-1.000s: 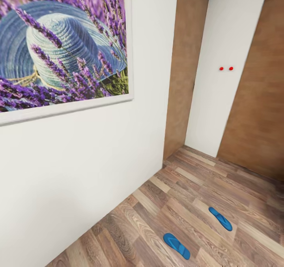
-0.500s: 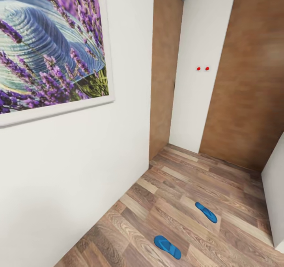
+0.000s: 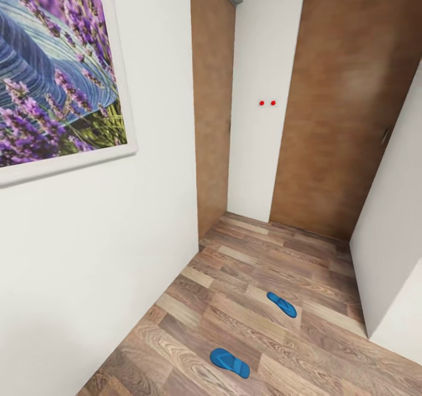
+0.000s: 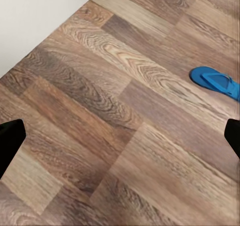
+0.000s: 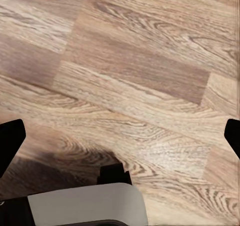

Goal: In the bedroom, move the book from the bed onto either nightstand, and place the two sandals side by side next to the bed.

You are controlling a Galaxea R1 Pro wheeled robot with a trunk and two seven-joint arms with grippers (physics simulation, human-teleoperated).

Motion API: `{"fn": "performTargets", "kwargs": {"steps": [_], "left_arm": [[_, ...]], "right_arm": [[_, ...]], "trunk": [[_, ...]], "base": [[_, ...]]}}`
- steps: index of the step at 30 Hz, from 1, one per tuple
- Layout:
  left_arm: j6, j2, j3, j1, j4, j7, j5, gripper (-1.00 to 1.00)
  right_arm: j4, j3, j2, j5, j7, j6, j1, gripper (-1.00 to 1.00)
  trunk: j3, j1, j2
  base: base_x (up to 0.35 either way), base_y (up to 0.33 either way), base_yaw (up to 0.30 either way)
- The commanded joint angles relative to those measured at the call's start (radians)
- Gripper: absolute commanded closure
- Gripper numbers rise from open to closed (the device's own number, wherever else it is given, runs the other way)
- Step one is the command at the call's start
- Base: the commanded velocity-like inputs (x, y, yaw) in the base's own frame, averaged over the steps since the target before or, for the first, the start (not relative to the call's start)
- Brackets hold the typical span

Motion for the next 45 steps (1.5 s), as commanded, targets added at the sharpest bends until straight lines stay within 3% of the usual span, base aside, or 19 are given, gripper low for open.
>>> {"fn": "performTargets", "kwargs": {"steps": [1,8,22,31,45], "left_arm": [[-0.003,0.0,0.001,0.0,0.0,-0.001,0.007,-1.0],[-0.003,0.0,0.001,0.0,0.0,-0.001,0.007,-1.0],[-0.003,0.0,0.002,0.0,0.0,-0.001,0.007,-1.0],[-0.003,0.0,0.002,0.0,0.0,-0.003,0.007,-1.0],[-0.003,0.0,0.002,0.0,0.0,-0.003,0.007,-1.0]], "right_arm": [[0.001,-0.001,0.0,-0.005,0.0,-0.003,-0.001,-1.0],[0.001,-0.001,0.0,-0.005,0.0,-0.003,-0.001,-1.0],[0.001,-0.001,0.002,-0.005,0.0,-0.003,-0.001,-1.0],[0.001,-0.001,0.001,-0.005,0.0,-0.003,-0.001,-1.0],[0.001,0.003,-0.002,-0.006,0.002,-0.003,-0.001,-1.0]], "trunk": [[-0.001,0.0,0.0],[0.002,0.0,0.0],[0.007,0.0,0.0],[0.01,0.0,0.0],[0.012,0.0,0.0]], "base": [[0.0,0.0,-0.3],[0.063,0.0,-0.3],[0.263,0.0,-0.3],[0.036,0.0,-0.298],[0.001,0.0,-0.053]]}}
